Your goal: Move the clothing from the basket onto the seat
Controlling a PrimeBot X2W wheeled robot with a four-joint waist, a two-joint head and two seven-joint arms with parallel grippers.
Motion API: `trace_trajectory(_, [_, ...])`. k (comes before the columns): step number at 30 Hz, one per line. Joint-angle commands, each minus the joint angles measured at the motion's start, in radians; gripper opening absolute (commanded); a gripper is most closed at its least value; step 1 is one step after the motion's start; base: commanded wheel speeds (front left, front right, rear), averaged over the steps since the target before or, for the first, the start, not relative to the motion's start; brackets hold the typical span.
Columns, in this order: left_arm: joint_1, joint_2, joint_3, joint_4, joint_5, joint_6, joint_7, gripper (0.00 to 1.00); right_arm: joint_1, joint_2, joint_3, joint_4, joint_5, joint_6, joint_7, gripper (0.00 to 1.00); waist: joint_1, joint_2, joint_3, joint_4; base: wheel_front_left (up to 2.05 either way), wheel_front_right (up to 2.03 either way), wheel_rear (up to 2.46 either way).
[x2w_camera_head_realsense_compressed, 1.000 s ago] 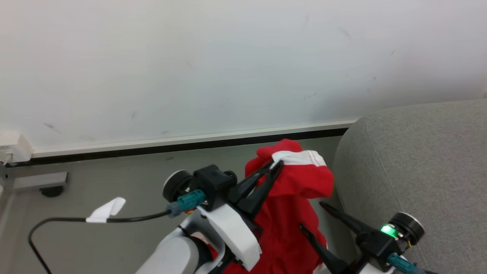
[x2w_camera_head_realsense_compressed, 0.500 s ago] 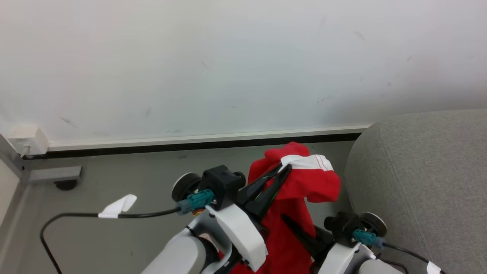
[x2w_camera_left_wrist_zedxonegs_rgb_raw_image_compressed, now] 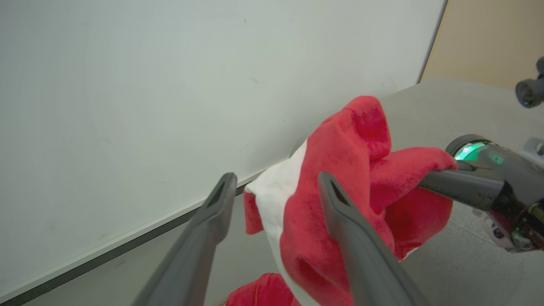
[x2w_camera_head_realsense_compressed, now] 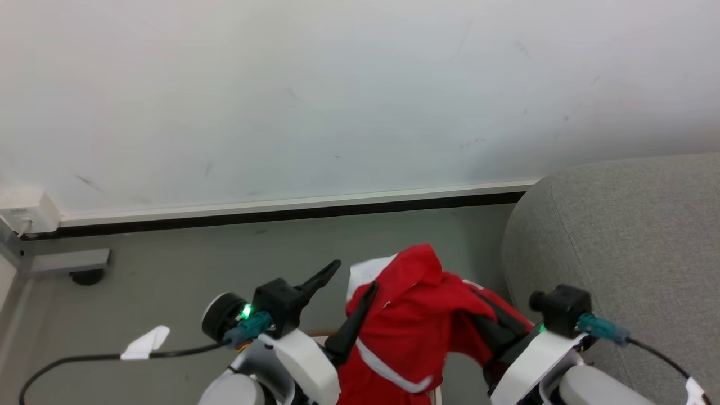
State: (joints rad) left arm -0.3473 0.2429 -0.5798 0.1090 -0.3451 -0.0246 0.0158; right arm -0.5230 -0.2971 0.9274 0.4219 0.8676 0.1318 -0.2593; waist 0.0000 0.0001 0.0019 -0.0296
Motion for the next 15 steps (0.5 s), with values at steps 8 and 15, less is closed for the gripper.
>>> trace_trajectory(8, [0.060,0.001,-0.015,0.078,0.025,0.012,-0.116,1.00,0.015,-0.027,-0.121,-0.047,0.003,-0.002,-0.006,0.00,0.0000,-0.0001,0.001,-0.007,0.00,0.00,0.00])
trace_trajectory(15, [0.084,-0.004,-0.043,0.121,0.036,-0.008,-0.198,1.00,0.045,-0.024,-0.224,-0.059,-0.038,-0.002,-0.006,0.00,0.0000,-0.0001,0.002,-0.006,0.00,0.00,0.00])
